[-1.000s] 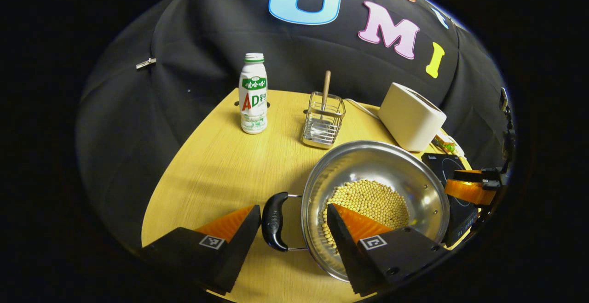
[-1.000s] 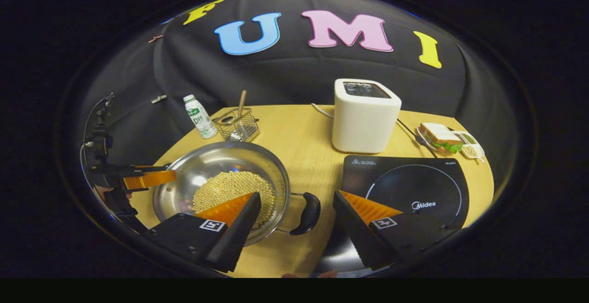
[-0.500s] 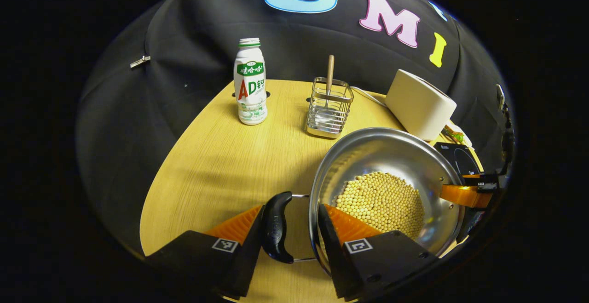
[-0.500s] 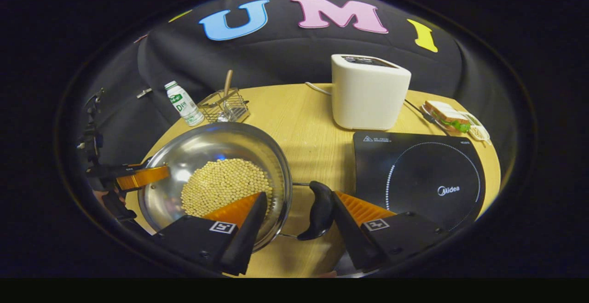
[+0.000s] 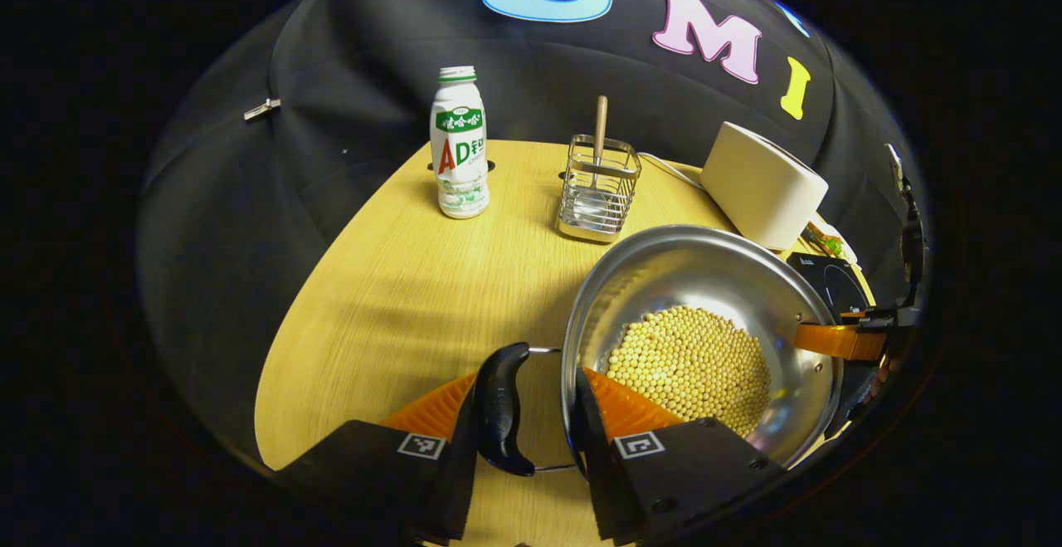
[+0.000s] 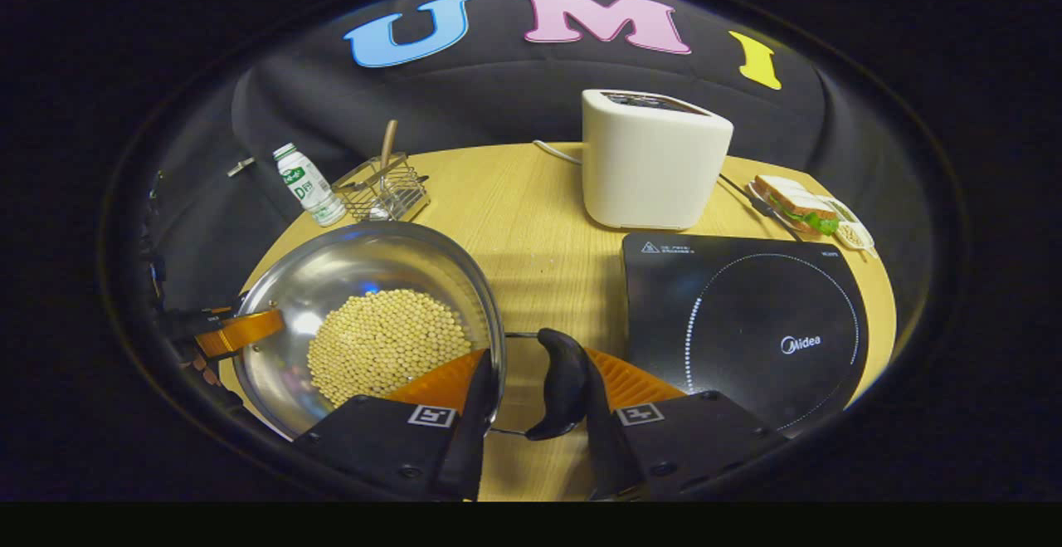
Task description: First push the handle of the pot to place it horizontally, then grasp the pot with both hands and set it on the induction cooktop.
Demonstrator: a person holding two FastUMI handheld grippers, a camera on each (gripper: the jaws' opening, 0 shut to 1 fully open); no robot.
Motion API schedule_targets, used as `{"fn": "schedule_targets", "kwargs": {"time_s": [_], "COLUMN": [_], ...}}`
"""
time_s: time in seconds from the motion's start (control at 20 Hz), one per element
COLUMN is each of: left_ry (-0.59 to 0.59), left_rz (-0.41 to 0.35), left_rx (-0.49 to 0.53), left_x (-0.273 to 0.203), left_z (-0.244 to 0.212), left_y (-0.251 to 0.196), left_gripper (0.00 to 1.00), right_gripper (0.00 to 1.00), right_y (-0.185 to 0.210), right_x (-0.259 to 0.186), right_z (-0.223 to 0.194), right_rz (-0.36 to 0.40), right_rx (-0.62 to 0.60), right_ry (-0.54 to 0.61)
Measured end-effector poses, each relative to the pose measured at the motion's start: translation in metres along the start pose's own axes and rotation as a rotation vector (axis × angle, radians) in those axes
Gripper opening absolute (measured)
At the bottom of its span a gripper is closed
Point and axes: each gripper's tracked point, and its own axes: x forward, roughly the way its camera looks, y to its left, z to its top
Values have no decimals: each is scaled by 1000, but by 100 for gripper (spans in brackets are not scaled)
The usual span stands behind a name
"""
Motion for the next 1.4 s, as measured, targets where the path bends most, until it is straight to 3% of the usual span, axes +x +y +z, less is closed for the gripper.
{"fn": "schedule_targets", "kwargs": {"time_s": [0.3, 0.55, 0.95, 1.4], "left_ry": [-14, -11, 0, 17], "left_rz": [32, 17, -54, -97], "left_rx": [5, 27, 40, 74], "left_x": [-56, -88, -86, -65], "left_z": [21, 39, 48, 50], "left_y": [-23, -77, -174, -246], "left_gripper": [59, 58, 59, 59], "right_gripper": [55, 55, 55, 55], "right_y": [-12, -61, -154, -229], "right_x": [-50, -92, -126, -130], "right_z": [23, 36, 47, 41], "right_rz": [35, 17, -40, -79], "right_rx": [-10, -11, 11, 54], "right_ry": [-35, -40, -60, -49]}}
